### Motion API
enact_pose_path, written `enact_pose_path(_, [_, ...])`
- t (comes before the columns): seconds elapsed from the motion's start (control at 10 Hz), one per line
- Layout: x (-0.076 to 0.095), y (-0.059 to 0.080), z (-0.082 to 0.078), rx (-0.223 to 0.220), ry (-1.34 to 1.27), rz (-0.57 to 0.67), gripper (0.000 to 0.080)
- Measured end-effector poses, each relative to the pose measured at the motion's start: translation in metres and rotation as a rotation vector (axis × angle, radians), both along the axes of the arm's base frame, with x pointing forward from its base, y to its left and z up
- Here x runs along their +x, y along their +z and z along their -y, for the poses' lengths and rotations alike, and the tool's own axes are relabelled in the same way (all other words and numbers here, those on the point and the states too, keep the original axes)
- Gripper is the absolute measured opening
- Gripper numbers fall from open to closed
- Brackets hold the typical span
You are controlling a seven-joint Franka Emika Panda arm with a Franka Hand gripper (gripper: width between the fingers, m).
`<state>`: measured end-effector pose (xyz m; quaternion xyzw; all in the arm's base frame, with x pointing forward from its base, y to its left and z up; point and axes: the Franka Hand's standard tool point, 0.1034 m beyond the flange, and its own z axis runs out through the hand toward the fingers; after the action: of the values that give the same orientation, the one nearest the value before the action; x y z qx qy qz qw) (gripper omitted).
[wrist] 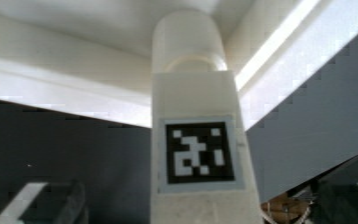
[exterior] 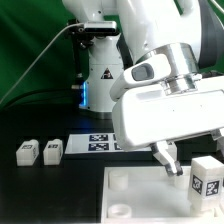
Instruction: Assemble one leg
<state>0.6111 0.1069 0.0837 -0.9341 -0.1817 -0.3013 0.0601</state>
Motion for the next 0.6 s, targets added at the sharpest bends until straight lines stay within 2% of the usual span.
enact_pose_path(0.3, [-0.001, -0.001, -0.001, 0.0, 0.001, -0.006, 0.0648])
enact_pose_path(0.4, [-0.002, -0.001, -0.005, -0.001, 0.013, -0.053, 0.0648])
enact_pose_path(0.6, [0.003, 0.014, -0.007, -0.003, 0.017, -0.087, 0.0648])
